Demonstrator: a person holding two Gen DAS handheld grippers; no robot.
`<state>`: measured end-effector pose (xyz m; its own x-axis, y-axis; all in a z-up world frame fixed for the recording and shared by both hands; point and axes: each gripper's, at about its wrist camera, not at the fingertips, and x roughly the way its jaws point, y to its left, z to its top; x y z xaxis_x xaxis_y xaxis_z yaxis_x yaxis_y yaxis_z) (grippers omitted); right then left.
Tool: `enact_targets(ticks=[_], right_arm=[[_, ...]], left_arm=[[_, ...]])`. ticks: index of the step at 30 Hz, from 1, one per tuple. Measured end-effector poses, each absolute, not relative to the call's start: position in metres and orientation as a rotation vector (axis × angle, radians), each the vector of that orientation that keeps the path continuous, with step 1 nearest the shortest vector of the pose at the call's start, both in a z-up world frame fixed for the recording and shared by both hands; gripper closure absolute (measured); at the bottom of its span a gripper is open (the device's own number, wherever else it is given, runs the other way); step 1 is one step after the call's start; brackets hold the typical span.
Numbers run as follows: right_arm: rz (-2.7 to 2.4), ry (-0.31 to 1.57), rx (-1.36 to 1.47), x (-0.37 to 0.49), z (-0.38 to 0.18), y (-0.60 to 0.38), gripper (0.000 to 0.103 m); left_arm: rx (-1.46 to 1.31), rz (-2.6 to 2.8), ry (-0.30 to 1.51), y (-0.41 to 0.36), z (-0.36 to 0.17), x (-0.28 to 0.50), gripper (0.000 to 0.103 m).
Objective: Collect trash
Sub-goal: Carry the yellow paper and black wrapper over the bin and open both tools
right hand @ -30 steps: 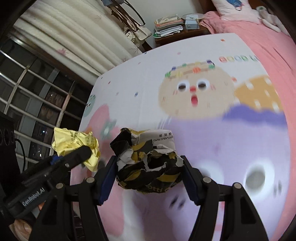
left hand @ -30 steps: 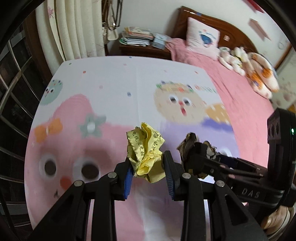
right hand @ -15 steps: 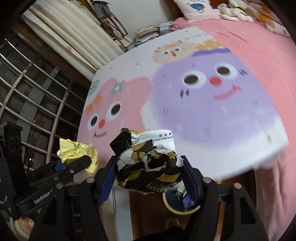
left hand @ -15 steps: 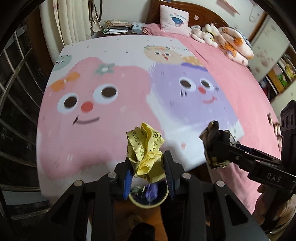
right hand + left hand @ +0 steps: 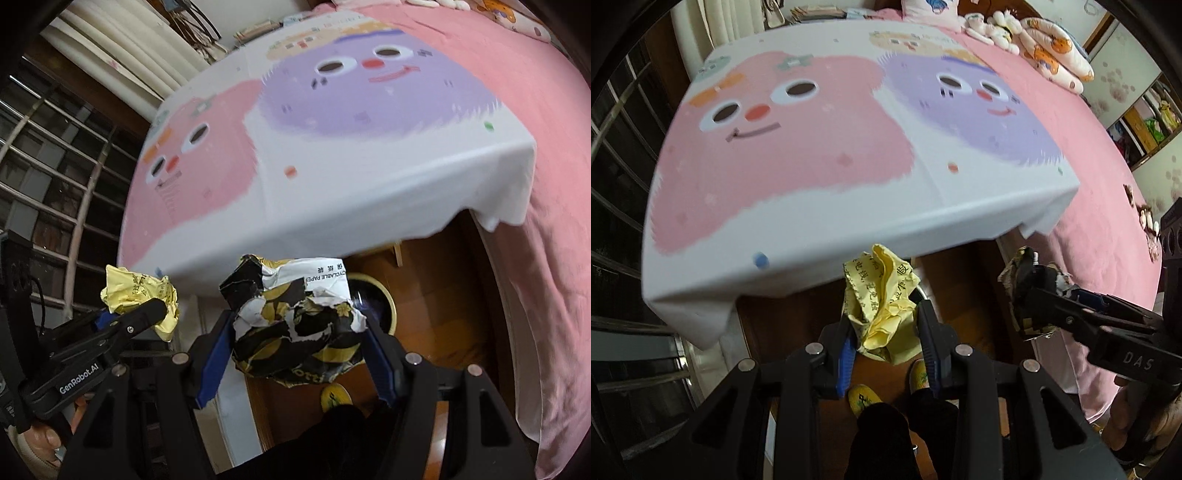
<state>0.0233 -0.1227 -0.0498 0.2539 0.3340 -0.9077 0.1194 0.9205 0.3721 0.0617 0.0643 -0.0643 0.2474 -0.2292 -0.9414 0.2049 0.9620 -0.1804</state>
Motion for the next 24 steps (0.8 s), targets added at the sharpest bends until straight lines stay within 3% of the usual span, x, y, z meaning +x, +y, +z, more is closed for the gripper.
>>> enact_targets(ticks=[19, 22, 24], right_arm=[[0.212, 1.506, 0.402, 0.025, -0.294, -0.138, 0.035], [0.216, 1.520, 0.424, 0.031, -0.314, -0.136, 0.033], [0.227, 1.520, 0.443, 0.035, -0.321, -0.137, 0.033]], left_arm=[[-0.096, -0.198, 1.394, 0.014, -0.282, 0.063, 0.070], [-0.116, -0.190, 1.390, 0.013, -0.300, 0.067, 0.062], [-0.118, -0.181, 1.390, 0.012, -0.306, 0.067, 0.041]])
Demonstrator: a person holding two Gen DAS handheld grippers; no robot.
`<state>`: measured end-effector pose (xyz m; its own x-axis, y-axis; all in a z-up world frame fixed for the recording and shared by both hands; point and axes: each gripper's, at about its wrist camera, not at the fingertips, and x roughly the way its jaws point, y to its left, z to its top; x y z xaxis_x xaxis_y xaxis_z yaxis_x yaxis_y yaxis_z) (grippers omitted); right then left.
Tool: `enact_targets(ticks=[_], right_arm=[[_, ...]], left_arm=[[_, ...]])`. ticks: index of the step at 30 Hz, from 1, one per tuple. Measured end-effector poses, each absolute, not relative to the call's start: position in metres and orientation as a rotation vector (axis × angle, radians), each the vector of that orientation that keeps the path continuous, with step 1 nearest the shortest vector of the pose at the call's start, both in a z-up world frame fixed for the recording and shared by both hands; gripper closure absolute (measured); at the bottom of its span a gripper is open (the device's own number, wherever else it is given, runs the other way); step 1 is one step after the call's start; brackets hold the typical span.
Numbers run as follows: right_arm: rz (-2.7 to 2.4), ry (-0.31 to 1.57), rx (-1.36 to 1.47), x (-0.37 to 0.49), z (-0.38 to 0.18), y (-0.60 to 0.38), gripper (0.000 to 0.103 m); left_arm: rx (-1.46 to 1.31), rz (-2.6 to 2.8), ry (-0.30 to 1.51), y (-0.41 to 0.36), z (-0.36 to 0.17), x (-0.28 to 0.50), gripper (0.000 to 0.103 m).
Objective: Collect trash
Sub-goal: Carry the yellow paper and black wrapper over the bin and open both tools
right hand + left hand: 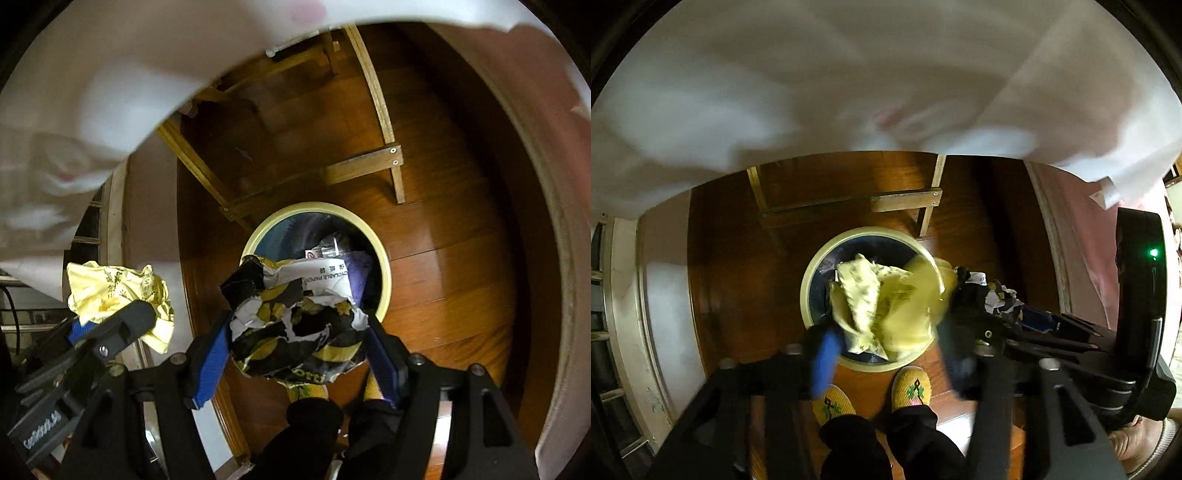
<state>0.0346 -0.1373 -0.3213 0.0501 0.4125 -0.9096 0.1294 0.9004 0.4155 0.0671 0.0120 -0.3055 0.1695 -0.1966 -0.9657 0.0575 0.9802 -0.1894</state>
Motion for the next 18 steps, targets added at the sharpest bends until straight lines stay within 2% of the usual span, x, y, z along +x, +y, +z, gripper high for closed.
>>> enact_targets(ticks=[2, 5, 7, 18], right_arm=[[0.240, 1.518, 0.465, 0.037, -0.326, -0.138, 0.032], [0.244, 1.518, 0.476, 0.041, -0.330, -0.137, 0.029], [0.245, 1.519, 0.465, 0.042, -0.328, -0.134, 0.023], [0.238, 1.464, 0.378, 0.040, -0.309, -0.127, 0.021]], left_arm=[[-0.120, -0.172, 1.387, 0.010, -0.309, 0.069, 0.027], [-0.105, -0.139, 1.388, 0.015, -0.311, 0.069, 0.014], [-0.098, -0.113, 1.392, 0.021, -0.312, 0.068, 0.007], [-0.142, -0.060, 1.393, 0.048, -0.302, 0.064, 0.005]])
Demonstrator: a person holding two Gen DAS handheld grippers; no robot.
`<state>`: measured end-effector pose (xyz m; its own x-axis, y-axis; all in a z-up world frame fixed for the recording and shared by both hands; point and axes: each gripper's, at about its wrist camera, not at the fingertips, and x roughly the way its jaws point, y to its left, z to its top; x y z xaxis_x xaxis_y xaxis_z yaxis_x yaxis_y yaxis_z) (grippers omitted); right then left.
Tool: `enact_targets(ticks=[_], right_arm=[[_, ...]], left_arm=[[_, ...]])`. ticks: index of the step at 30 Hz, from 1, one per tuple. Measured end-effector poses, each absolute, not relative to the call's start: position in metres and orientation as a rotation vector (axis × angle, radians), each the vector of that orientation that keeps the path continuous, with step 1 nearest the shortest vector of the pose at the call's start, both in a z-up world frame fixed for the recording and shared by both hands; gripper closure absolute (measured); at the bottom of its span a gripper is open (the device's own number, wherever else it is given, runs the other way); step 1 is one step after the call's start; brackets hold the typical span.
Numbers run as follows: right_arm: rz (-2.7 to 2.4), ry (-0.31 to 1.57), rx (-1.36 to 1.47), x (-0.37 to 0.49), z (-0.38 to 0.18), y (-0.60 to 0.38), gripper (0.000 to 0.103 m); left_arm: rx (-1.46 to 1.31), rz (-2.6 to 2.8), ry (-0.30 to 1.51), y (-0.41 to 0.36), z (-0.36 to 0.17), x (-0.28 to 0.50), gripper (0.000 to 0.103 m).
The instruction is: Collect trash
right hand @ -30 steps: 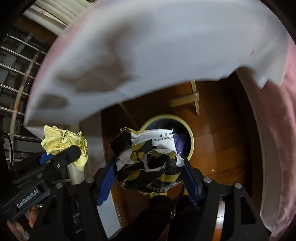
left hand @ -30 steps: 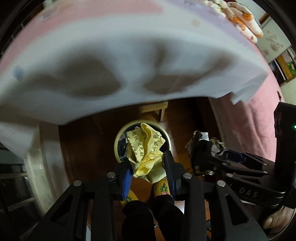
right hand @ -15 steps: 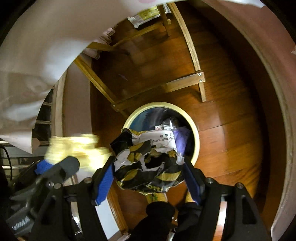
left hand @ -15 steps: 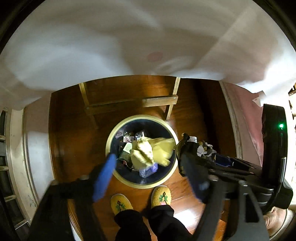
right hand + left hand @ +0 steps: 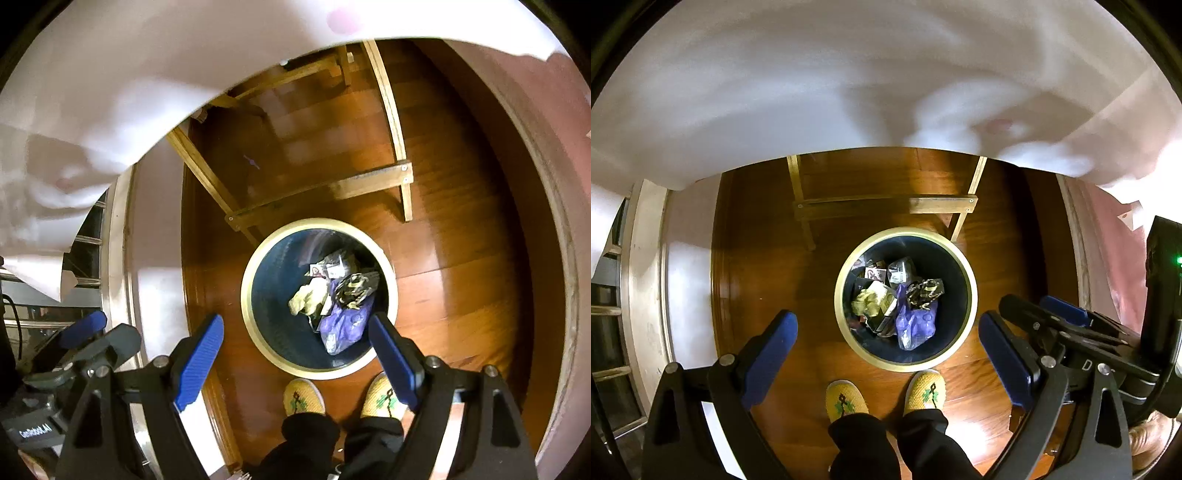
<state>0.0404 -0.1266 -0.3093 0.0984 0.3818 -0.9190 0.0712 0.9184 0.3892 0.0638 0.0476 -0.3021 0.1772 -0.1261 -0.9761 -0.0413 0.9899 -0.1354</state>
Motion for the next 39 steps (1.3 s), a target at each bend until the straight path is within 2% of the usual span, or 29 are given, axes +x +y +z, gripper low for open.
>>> enact_targets(ticks=[9, 17, 39], right_arm=[[0.231, 1.433, 0.358, 0.040, -0.294, -0.126, 0.021], [0.212, 1.401, 0.356, 0.039, -0.254, -0.133, 0.021], [0.284, 1.272, 0.258, 0.042, -0.071, -0.144, 0.021]], left_arm=[[-0.146, -0.094, 1.352, 0.044, -0.279, 0.067, 0.005], [-0.129, -0.074, 1.288, 0.038, -0.228, 0.068, 0.005], [-0.058, 0.009, 1.126, 0.031, -0.044, 0.056, 0.005]])
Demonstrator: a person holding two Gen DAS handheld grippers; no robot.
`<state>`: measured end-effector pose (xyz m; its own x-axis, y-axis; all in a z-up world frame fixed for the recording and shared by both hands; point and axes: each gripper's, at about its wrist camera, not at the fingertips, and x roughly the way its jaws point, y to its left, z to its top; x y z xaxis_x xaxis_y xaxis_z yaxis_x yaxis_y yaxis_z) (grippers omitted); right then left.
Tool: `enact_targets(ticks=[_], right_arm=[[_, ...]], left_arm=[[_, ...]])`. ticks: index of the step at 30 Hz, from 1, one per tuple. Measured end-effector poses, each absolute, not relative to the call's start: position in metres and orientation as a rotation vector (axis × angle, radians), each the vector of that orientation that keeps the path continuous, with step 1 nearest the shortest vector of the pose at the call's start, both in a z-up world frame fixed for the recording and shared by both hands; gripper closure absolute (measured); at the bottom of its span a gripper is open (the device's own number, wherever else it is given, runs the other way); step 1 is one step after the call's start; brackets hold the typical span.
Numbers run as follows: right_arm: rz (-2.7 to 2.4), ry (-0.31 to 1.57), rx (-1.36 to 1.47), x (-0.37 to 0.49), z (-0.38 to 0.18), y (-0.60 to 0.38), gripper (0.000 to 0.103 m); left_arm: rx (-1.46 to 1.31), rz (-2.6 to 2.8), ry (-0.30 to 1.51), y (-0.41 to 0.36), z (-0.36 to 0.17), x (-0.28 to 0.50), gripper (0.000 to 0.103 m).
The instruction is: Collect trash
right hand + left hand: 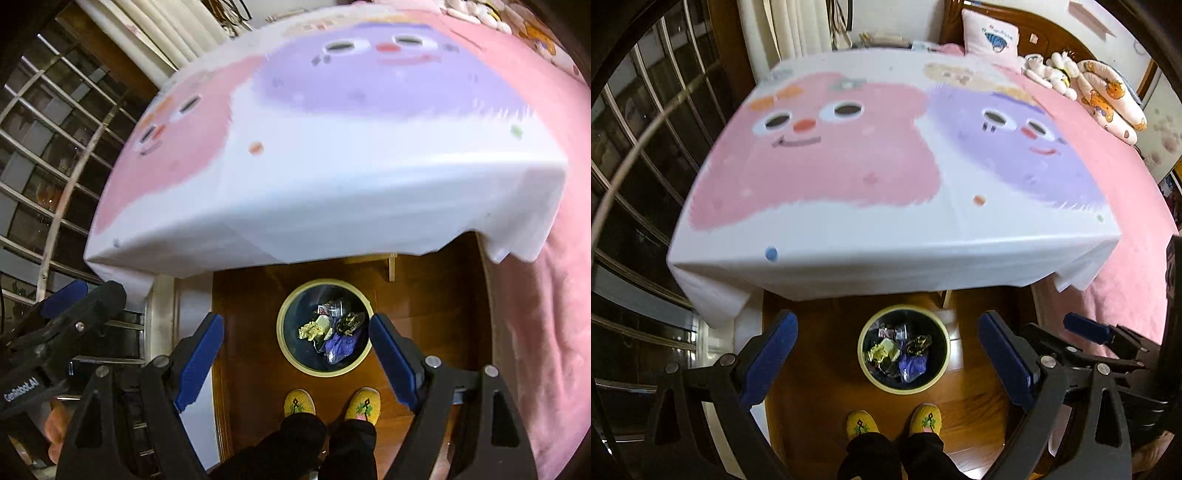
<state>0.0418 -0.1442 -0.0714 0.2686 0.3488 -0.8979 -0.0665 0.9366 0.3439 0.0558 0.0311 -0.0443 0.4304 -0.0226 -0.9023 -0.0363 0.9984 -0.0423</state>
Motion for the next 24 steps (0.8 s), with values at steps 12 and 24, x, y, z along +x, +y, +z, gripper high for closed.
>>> enact_targets(ticks=[12, 24], right_arm=[[0.279, 1.148, 0.227, 0.038, 0.015, -0.163, 0.021], [0.251, 1.070, 0.208, 0.031, 0.047, -0.168, 0.021]], left_arm=[[-0.071, 0.032, 1.059, 0.016, 0.017, 0.034, 0.005], [-0.065, 0.062, 1.011, 0.014, 0.036, 0.029, 0.005]])
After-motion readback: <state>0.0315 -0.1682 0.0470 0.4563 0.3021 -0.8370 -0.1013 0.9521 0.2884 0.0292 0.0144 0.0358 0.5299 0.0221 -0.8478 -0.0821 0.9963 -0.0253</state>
